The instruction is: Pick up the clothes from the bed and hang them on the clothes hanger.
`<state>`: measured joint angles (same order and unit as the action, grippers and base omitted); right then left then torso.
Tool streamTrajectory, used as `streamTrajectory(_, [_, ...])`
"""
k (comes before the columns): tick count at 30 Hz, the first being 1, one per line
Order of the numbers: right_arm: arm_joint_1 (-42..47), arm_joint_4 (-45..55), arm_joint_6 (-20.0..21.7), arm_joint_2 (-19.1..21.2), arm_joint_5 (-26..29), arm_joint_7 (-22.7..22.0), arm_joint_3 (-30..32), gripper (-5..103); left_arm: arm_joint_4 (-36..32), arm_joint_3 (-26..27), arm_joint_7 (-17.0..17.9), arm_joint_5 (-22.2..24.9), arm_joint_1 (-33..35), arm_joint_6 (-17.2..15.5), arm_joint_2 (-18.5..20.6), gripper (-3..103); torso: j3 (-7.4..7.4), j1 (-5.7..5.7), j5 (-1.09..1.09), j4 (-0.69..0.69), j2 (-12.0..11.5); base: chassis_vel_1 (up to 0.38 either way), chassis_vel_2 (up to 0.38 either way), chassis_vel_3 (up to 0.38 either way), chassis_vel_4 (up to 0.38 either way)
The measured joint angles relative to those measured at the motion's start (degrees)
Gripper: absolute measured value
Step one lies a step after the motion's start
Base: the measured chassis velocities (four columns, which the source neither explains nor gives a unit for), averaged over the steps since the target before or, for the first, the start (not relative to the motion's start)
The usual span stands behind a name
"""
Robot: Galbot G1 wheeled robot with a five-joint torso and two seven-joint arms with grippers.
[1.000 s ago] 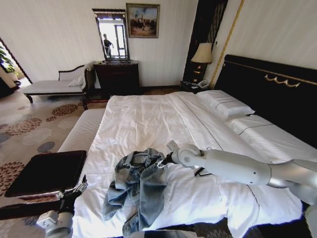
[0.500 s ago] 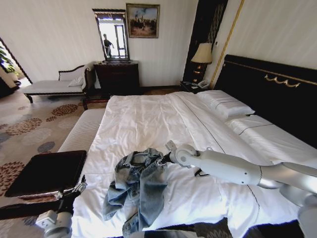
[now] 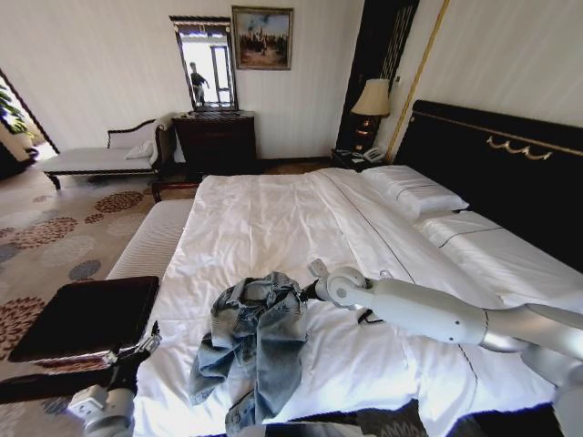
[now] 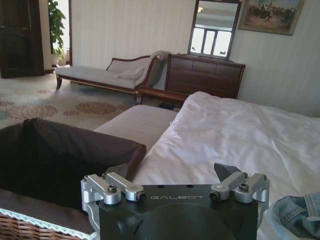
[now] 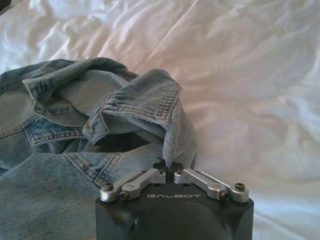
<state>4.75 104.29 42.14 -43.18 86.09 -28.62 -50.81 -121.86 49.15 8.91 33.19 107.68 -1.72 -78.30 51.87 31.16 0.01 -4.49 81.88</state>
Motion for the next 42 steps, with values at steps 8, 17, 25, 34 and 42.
streamTrajectory(8, [-0.7, 1.0, 0.0, 1.8, -0.1, 0.3, 0.2, 2, 2.7, -2.6, 3.0, 14.4, -6.9, -8.5, 4.5, 97, 0.00, 0.00, -0.01, -0.02, 0.0, 0.000, 0.000, 0.000, 0.000])
streamTrajectory(17, [-2.4, 2.0, 0.0, 1.6, 0.7, 0.0, -1.1, 2, 7.2, -3.8, 2.4, 27.5, -13.5, -14.3, 12.3, 98, 0.00, 0.00, -0.01, -0.03, 0.0, 0.000, 0.000, 0.000, 0.000])
streamTrajectory(25, [-3.2, 1.9, 0.0, 0.2, 0.8, 0.0, -2.1, 2, 10.2, -6.1, -2.0, 33.7, -15.0, -17.8, 15.8, 96, 0.01, 0.00, -0.01, 0.01, 0.0, 0.000, 0.000, 0.000, 0.000])
streamTrajectory(34, [-3.5, 2.1, 0.0, -0.5, 0.6, 0.1, -2.7, 2, 13.4, -9.6, -2.4, 37.2, -18.5, -19.9, 18.0, 97, 0.00, 0.00, -0.01, -0.01, 0.0, 0.000, 0.000, 0.000, 0.000])
streamTrajectory(42, [-4.1, 2.5, 0.0, -0.4, 0.8, 0.6, -2.9, 2, 17.4, -10.8, -2.2, 37.9, -20.7, -20.8, 17.4, 96, 0.00, -0.01, 0.00, -0.01, 0.0, 0.000, 0.000, 0.000, 0.000])
